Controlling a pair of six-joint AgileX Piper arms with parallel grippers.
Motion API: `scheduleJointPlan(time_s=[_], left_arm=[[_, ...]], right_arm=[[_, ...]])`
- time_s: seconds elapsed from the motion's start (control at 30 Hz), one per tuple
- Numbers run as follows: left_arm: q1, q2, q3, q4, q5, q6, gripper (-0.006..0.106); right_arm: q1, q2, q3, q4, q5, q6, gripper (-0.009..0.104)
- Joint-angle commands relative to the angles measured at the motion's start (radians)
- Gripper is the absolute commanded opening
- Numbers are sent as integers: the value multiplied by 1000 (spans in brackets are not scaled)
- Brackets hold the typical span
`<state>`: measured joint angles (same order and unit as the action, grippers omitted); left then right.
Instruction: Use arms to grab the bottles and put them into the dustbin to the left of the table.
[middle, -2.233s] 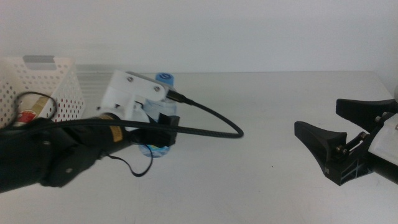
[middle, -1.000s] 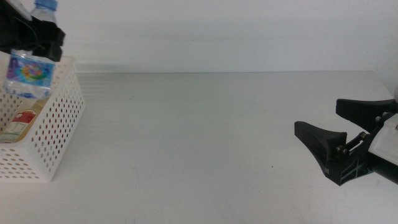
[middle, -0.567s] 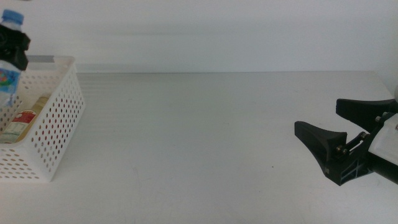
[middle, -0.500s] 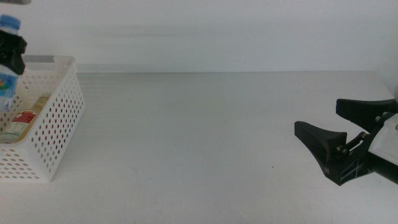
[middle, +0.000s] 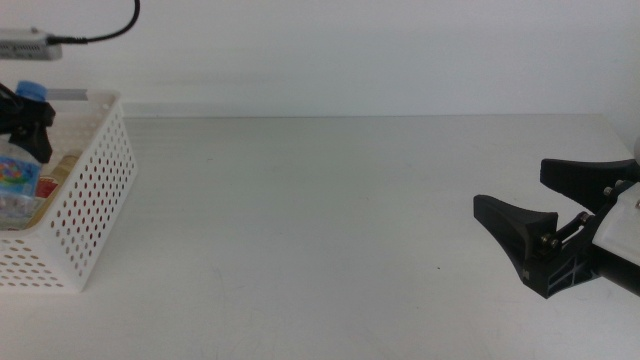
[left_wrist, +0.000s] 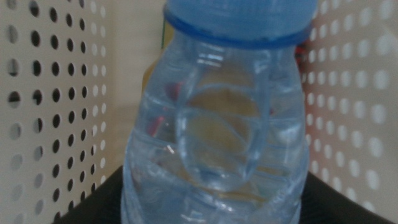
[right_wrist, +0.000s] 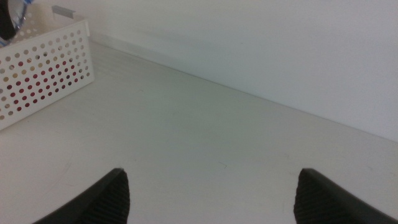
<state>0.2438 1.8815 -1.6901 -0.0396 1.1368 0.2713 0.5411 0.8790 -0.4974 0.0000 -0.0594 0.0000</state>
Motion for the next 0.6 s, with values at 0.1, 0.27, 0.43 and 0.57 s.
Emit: scheduleJointPlan(time_s=[0.1,0.27,0.43,0.57], left_arm=[[0,-25,-41,-10,-22,-2,-5],[0,-3,-41,-12,-17,-5,8],[0,-3,-41,-12,-14,-3,43],[-1,-3,-41,-12,-13,3,78]], right_arm=[[4,-9,-28,-6,-72,-12,77],[4,-9,-28,-6,-73,-12,77],[4,-9,-28,-6,-73,-12,77],[4,-9,-28,-6,-73,-12,77]])
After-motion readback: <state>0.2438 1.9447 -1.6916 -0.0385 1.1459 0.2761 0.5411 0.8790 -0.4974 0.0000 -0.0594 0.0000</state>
